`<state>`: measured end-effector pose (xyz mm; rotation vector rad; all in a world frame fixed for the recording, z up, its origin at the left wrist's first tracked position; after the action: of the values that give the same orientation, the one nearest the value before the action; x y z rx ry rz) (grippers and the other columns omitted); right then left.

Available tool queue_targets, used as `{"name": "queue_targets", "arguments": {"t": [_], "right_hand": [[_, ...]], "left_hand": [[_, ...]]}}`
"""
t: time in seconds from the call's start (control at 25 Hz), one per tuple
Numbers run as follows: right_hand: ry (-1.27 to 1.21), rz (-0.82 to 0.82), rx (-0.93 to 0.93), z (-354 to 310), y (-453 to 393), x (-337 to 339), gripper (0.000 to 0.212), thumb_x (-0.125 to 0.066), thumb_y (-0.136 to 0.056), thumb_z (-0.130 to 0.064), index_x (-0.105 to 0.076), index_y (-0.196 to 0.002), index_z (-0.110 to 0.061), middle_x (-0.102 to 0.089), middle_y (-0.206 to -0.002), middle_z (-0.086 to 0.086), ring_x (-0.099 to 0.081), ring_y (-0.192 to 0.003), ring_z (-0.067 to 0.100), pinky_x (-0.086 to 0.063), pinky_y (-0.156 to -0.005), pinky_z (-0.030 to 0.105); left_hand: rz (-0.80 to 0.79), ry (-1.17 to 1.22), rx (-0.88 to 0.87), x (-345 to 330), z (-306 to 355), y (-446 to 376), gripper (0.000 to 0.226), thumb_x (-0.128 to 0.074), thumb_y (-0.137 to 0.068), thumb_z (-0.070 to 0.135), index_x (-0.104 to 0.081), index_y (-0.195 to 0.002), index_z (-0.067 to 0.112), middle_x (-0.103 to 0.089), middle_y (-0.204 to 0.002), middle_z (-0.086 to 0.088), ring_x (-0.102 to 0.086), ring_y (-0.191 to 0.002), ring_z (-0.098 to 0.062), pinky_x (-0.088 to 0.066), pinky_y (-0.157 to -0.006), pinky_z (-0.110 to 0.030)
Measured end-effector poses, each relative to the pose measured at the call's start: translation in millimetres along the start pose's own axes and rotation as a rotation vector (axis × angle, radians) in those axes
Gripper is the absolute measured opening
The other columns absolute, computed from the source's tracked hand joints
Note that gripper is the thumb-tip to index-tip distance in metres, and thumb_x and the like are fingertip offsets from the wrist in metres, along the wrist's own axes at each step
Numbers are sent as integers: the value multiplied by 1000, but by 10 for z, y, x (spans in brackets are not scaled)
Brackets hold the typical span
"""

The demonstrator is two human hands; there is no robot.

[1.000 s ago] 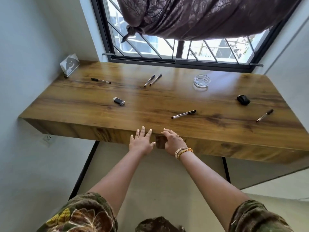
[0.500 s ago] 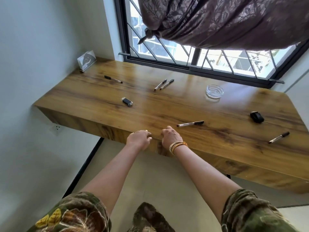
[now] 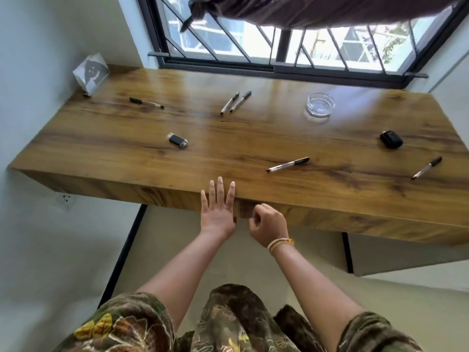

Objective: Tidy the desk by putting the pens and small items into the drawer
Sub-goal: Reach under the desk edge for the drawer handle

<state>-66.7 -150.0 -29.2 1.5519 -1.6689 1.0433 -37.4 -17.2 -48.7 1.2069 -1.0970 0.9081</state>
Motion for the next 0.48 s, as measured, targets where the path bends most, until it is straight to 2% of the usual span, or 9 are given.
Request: {"name": "queue_targets", "arguments": {"t": [0.08, 0.12, 0.16, 0.2, 0.24, 0.32, 0.36, 0.44, 0.48], "right_hand": [[-179, 9, -394, 591, 219, -205, 15, -56, -78, -15, -70, -73, -11, -70, -73, 14, -64, -71, 36, -49, -62, 33], [-412, 56, -723, 979, 345, -354, 19, -54, -83, -14, -73, -81, -9, -71, -77, 16, -65, -75, 36, -49, -66, 33], [-773, 129, -1055, 1238, 494, -562, 23, -48, -87, -13, -70, -87, -7, -68, -76, 15, -63, -72, 33, -49, -64, 33], [-1168, 205, -1280, 1342, 575, -814, 25, -41, -91, -14, -65, -89, -6, -63, -73, 14, -60, -67, 29, -48, -59, 31], [-1432, 259, -1415, 1387, 616, -977, 27, -35, -93, -17, -58, -86, -7, -56, -70, 11, -55, -62, 25, -46, -55, 29], [-1576, 289, -1535, 1585, 693, -1093, 35, -27, -95, -29, -46, -70, -14, -45, -66, 6, -45, -56, 20, -39, -52, 27], [-1637, 311, -1561, 1671, 701, -1072, 39, -24, -95, -35, -44, -68, -15, -44, -66, 6, -43, -56, 20, -38, -53, 27], [-1734, 376, -1558, 1889, 668, -944, 43, -23, -94, -42, -53, -78, -17, -51, -75, 5, -50, -67, 21, -41, -63, 27], [-1796, 402, -1516, 2008, 604, -881, 43, -24, -94, -44, -60, -93, -21, -56, -87, 5, -57, -82, 22, -46, -74, 30]], "left_hand": [[31, -28, -8, -48, 83, 36, 96, -46, -93, 30, 33, -146, 19, 36, -154, -15, 30, -142, -39, 13, -116, -58], [70, -59, -36, -69, 151, 48, 95, -45, -93, 30, 33, -146, 17, 35, -154, -15, 30, -142, -39, 14, -115, -58], [132, -105, -95, -73, 249, 74, 94, -45, -92, 32, 29, -148, 14, 32, -156, -14, 28, -144, -38, 12, -116, -58], [210, -141, -176, -97, 388, 137, 92, -46, -91, 33, 19, -152, 12, 25, -159, -14, 21, -147, -37, 7, -117, -57], [286, -141, -271, -153, 550, 234, 85, -48, -88, 32, 1, -155, 11, 11, -162, -15, 8, -150, -35, -2, -119, -56], [379, -12, -466, -353, 880, 492, 63, -55, -84, 24, -40, -144, 13, -23, -159, -14, -27, -145, -32, -24, -115, -51], [336, 139, -475, -488, 960, 539, 53, -57, -84, 20, -50, -136, 14, -35, -153, -13, -41, -138, -31, -34, -111, -46], [97, 605, -239, -852, 962, 401, 40, -55, -92, 19, -53, -131, 14, -49, -141, -9, -53, -125, -26, -42, -101, -36], [-22, 869, -43, -1017, 929, 324, 35, -51, -97, 21, -53, -131, 15, -52, -138, -8, -54, -123, -26, -42, -99, -34]]}}
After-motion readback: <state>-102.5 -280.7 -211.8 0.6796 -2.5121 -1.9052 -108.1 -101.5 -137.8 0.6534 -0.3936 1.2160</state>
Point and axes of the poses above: each hand's wrist, its own y-axis away from the middle knuckle, its own x-axis out of the back of the hand, z = x × y, the point moved 10 cm from there along -y, towards the middle knuckle
